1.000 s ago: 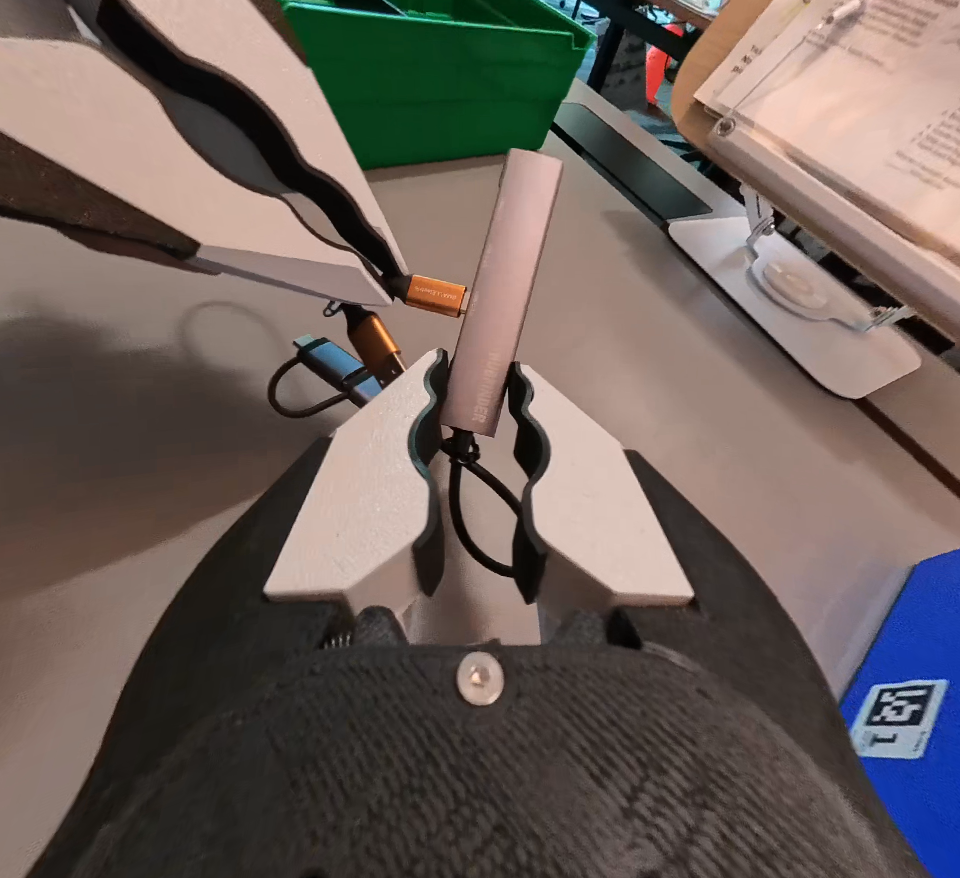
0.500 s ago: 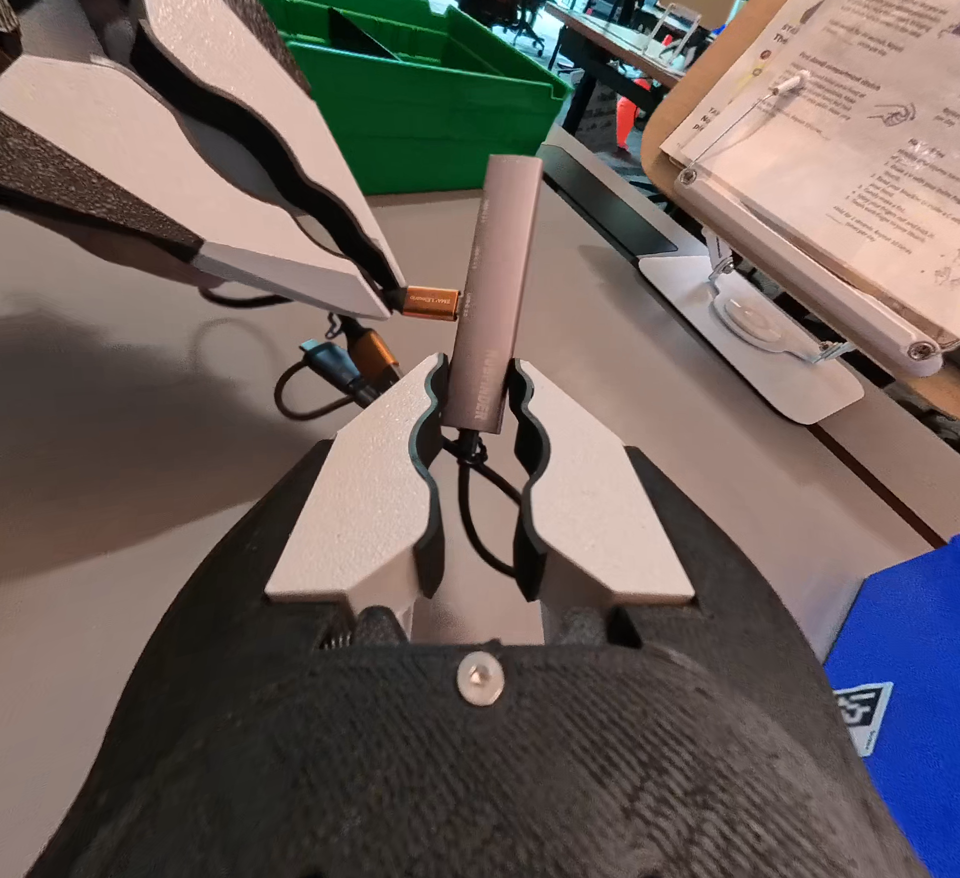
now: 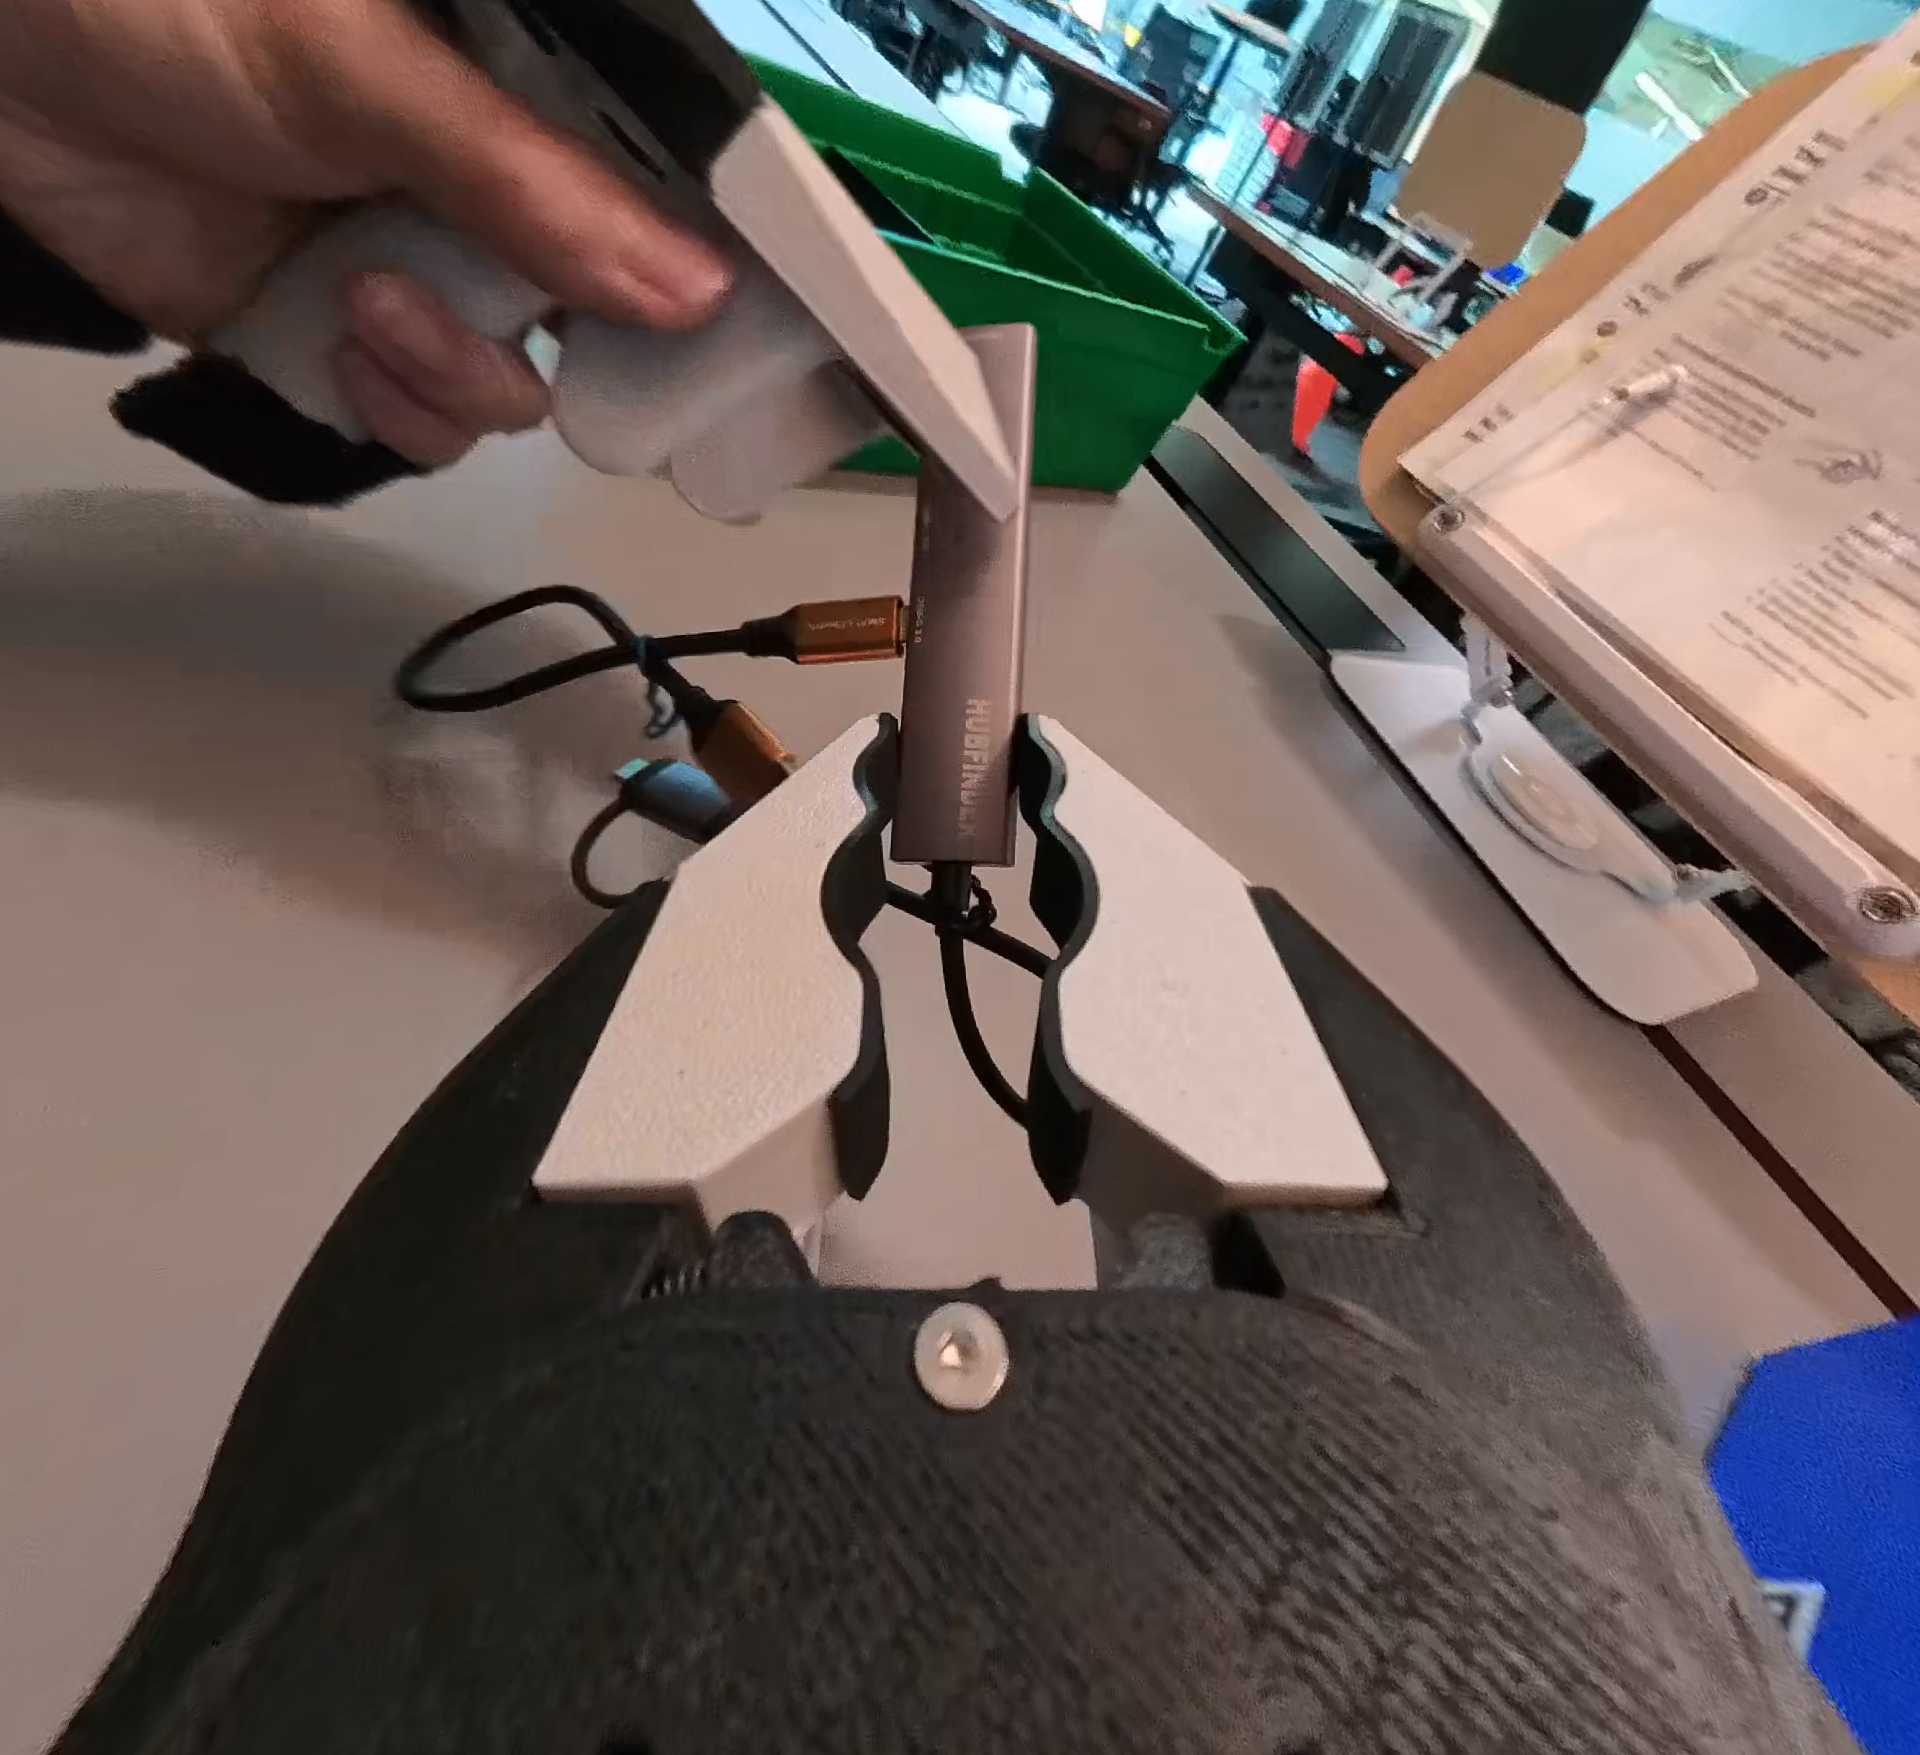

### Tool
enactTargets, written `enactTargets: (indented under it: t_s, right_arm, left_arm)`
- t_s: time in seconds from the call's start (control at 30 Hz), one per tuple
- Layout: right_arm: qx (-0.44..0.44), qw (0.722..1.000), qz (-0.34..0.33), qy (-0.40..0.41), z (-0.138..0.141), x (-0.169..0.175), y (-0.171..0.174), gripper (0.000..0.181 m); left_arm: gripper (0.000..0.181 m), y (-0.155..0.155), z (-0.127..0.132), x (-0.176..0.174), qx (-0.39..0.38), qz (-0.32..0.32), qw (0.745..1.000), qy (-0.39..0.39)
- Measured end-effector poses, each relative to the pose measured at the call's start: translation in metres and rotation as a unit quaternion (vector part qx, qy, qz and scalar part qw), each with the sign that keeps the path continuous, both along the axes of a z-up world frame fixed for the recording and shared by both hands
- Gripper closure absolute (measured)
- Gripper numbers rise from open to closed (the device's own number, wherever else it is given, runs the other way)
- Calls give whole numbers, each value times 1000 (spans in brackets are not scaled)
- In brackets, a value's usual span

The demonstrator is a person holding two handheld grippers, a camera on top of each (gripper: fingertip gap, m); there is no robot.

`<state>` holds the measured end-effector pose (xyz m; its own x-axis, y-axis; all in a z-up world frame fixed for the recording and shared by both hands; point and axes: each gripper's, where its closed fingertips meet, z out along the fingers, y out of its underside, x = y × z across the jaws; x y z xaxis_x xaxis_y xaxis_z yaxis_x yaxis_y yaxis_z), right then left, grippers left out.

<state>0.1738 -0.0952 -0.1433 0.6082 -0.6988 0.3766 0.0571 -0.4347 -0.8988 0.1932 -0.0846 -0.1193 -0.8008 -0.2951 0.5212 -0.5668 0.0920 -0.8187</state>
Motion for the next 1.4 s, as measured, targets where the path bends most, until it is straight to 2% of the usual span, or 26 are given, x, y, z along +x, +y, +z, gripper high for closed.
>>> enactTargets:
  t_s: [0.03,0.1,0.2,0.3,0.37,0.53,0.7,0.83,0.87,0.9,0.93,1.03,1.13,1.2,1.3,1.4]
  right_arm:
    - [4,1000,6,-2,1,-1,2,160]
    - [2,1000,14,-9,1,-3,6,160]
    - [3,999,12,-32,2,-1,4,160]
    - [15,994,16,-108,18,-1,3,154]
    - [-1,991,14,-131,20,-1,3,152]
    - [-31,988,16,-153,18,-2,6,151]
    - [-30,985,-2,-172,25,0,1,134]
    - [-27,990,18,-134,15,-1,2,139]
    - [-31,991,28,-124,12,-2,3,144]
    - [-32,992,46,-115,9,-5,7,158]
    - [-28,993,47,-105,8,-5,9,161]
    - [-6,997,44,-61,7,-4,9,161]
    - [12,999,40,-20,2,-1,6,161]
    - [20,1000,4,-1,-1,5,-3,161]
    - [35,997,-54,33,-5,15,-20,161]
    - [25,993,-102,53,-12,22,-32,161]
  left_arm:
    - [155,-2,2,0,-27,-4,999,25]
    - [174,-6,7,-4,-81,-29,993,83]
    - [175,-6,5,-4,-115,-37,981,148]
    - [175,-5,7,-4,-171,-43,952,250]
    - [175,-4,7,-4,-194,-45,938,285]
    - [174,-2,2,-3,-207,-62,924,314]
    - [175,-1,-3,0,-200,-65,924,319]
    - [175,-2,-4,-5,-189,-77,927,314]
    - [175,-3,-5,-5,-184,-77,929,312]
    - [175,-4,-5,-5,-183,-79,929,312]
    - [175,-4,-4,-4,-183,-78,929,313]
    - [175,-5,-6,-1,-179,-75,930,311]
    - [174,-5,-10,4,-155,-56,950,265]
    - [155,2,-8,17,-144,-13,968,207]
    - [155,16,0,26,-74,40,996,44]
    - [153,15,4,7,39,40,991,-119]
